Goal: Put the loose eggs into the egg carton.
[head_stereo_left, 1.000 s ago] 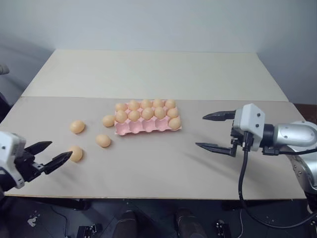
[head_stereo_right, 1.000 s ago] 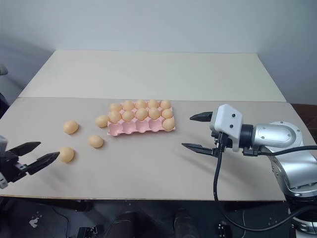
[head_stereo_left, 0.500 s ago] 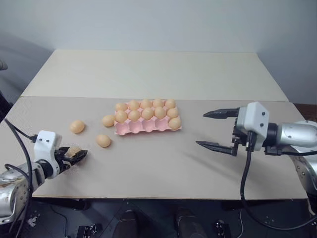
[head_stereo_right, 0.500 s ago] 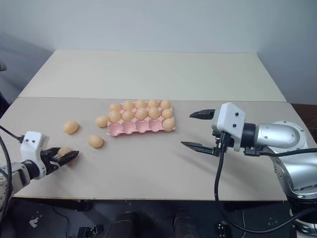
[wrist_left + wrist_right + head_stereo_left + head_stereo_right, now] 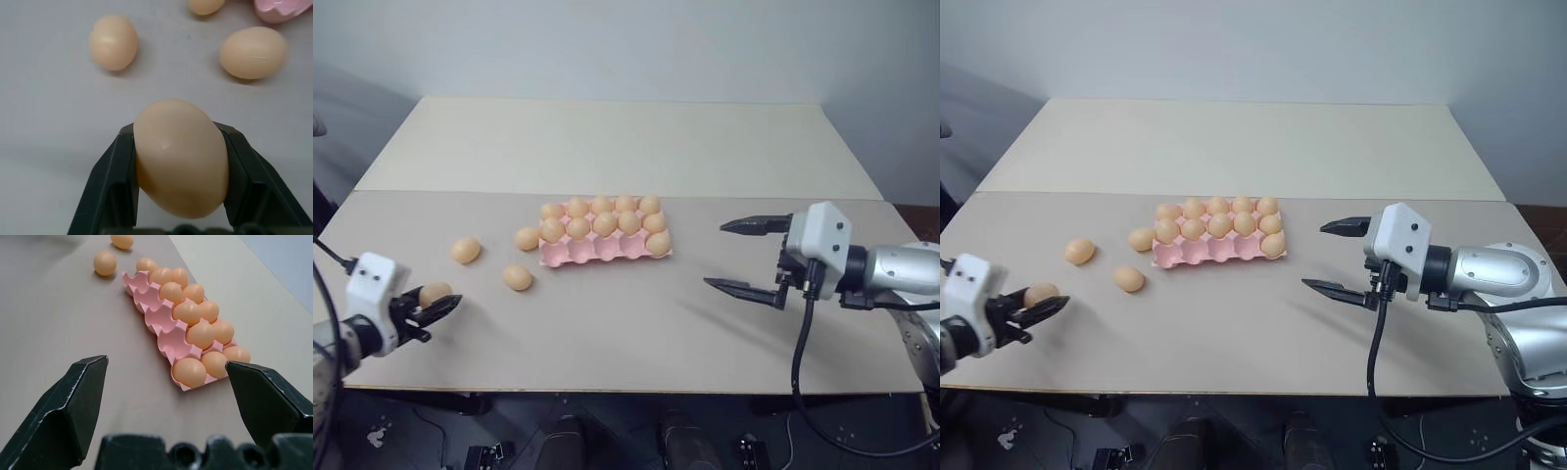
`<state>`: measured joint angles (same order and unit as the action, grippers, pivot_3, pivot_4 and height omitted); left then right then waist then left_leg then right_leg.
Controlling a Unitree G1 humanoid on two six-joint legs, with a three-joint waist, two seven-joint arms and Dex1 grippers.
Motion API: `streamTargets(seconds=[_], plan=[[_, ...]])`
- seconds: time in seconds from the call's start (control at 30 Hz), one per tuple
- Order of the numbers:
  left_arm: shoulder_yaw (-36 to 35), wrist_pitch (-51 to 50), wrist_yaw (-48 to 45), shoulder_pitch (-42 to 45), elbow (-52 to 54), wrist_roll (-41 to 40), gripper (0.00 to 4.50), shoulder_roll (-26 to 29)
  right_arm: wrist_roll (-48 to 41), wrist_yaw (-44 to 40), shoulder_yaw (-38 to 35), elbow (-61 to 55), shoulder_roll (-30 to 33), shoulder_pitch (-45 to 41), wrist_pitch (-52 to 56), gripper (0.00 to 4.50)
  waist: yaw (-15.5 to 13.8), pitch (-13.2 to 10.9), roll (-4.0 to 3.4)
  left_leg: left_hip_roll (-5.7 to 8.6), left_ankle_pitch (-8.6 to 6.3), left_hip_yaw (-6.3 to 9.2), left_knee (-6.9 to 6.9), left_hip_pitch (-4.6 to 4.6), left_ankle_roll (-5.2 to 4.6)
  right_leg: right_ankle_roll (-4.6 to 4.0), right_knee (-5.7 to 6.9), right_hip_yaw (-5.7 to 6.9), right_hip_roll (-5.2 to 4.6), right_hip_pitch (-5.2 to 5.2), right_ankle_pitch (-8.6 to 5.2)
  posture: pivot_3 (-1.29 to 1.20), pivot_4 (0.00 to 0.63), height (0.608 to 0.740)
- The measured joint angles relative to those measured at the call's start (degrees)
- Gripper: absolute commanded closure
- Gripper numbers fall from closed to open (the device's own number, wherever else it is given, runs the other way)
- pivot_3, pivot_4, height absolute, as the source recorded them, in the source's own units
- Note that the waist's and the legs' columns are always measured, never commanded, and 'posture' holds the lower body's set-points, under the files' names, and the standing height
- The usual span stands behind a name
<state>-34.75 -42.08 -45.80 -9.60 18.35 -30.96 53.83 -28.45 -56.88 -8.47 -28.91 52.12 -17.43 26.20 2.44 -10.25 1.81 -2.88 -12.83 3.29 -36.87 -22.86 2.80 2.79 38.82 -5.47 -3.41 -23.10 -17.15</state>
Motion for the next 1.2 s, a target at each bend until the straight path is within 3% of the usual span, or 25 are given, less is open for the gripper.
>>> streamTargets(seconds=[0.13, 0.27, 0.47, 0.83, 1.1, 1.2], plan=[[1.1, 4.7, -7.5, 6.9, -1.6, -1.7, 2.63, 3.1, 0.0, -0.4, 0.1, 0.4, 0.0, -0.6, 0.0, 0.0, -0.7, 0.0, 0.0, 0.03, 0.0, 0.01, -0.01, -0.02, 0.01, 0.01, -0.07, 0.04, -0.03, 0.05, 0.0, 0.0, 0.15, 0.74], [11.9, 7.2, -10.8, 20.5, -6.1, -1.1, 2.63, 3.6, -0.2, -0.5, 0.7, 1.0, 0.0, -2.1, 0.0, 0.0, -0.7, 0.0, 0.0, 0.04, 0.0, 0.01, -0.02, -0.03, 0.0, 0.03, -0.08, 0.03, -0.01, 0.07, 0.01, 0.0, 0.15, 0.74], [27.4, 11.8, -13.7, 34.1, -16.1, 4.6, 2.63, -1.7, -1.0, -0.5, 0.9, 1.3, 0.0, -2.2, 0.1, 0.0, 0.1, 0.0, 0.01, 0.04, 0.01, 0.03, -0.05, -0.09, -0.01, 0.03, 0.05, 0.02, 0.03, -0.03, 0.01, 0.0, 0.15, 0.74], [40.1, 18.2, -13.0, 44.7, -32.6, 16.4, 2.63, -11.0, -1.6, 0.3, 0.6, -0.1, 0.5, -1.9, 0.9, 0.0, 0.1, 0.0, 0.01, 0.05, 0.02, 0.08, -0.14, -0.13, -0.02, 0.03, 0.08, 0.04, 0.03, -0.03, 0.01, 0.0, 0.15, 0.74], [38.9, 18.0, -14.5, 45.3, -31.8, 15.9, 0.02, -11.6, -2.2, 1.6, -1.4, -1.9, 0.7, -0.1, 2.0, 0.0, 0.1, 0.0, 0.01, 0.05, 0.02, 0.1, -0.19, -0.16, -0.02, 0.04, 0.1, 0.04, 0.03, -0.03, 0.01, 0.0, 0.15, 0.74], [36.8, 16.8, -14.6, 44.2, -27.3, 14.6, 0.02, -10.4, -2.2, 2.0, -1.4, -2.2, 0.7, 0.0, 2.1, 0.0, 0.1, 0.0, 0.01, 0.05, 0.02, 0.1, -0.19, -0.16, -0.02, 0.04, 0.1, 0.04, 0.03, -0.03, 0.01, 0.0, 0.15, 0.74]])
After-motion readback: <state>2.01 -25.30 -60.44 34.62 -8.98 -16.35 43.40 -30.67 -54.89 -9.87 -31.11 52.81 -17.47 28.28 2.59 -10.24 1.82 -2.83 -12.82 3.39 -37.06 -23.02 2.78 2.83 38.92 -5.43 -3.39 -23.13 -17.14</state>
